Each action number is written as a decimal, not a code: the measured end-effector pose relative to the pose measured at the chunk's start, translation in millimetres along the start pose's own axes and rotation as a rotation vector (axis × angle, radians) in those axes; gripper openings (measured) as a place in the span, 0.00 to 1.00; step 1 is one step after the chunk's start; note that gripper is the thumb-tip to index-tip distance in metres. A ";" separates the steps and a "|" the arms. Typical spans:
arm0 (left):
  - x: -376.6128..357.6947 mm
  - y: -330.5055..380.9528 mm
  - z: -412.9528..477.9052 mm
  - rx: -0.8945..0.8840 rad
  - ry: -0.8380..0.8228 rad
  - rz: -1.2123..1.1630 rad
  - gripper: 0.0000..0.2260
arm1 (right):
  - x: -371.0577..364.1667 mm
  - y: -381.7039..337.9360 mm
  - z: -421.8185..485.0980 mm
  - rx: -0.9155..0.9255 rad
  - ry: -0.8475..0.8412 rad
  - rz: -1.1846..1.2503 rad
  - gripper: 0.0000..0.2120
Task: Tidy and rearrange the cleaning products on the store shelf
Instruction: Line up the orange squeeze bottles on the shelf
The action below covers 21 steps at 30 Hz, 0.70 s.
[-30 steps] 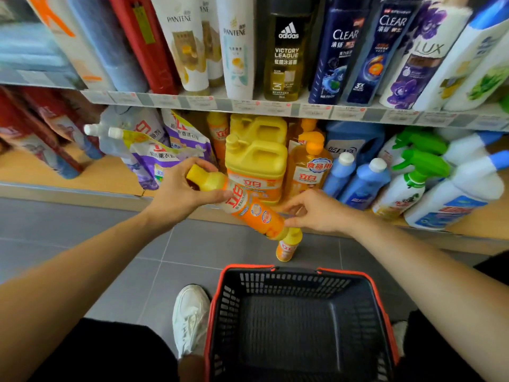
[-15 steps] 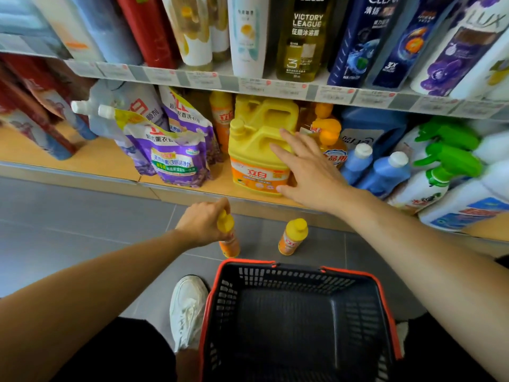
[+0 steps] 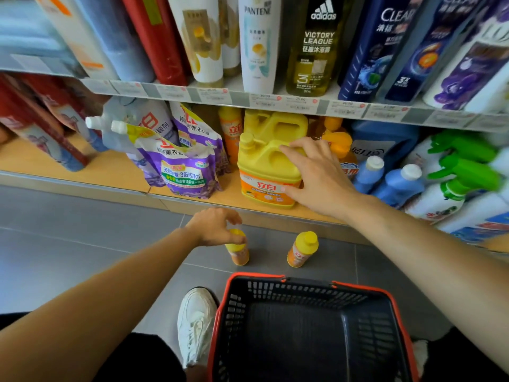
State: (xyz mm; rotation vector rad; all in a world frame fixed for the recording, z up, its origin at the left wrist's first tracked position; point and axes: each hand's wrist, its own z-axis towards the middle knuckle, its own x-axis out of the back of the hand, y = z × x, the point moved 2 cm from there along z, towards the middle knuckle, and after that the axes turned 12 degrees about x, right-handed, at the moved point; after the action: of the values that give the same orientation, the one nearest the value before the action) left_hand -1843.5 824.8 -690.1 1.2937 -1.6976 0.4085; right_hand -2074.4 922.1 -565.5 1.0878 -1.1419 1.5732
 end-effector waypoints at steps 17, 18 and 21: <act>89.8 28.2 48.4 -0.037 0.467 -0.836 0.34 | -38.1 -5.7 60.4 -0.267 0.422 0.039 0.18; 91.5 27.7 52.3 -0.026 0.482 -0.845 0.34 | -39.5 -5.8 59.6 -0.258 0.435 0.029 0.18; 101.2 29.4 65.0 -0.065 0.481 -0.931 0.35 | -42.9 -5.4 55.3 -0.214 0.468 0.017 0.18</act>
State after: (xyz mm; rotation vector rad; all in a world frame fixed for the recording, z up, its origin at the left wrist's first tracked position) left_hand -1901.0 731.3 -632.8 1.6130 -0.5955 0.0829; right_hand -2051.2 862.8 -595.0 0.5308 -0.9688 1.5679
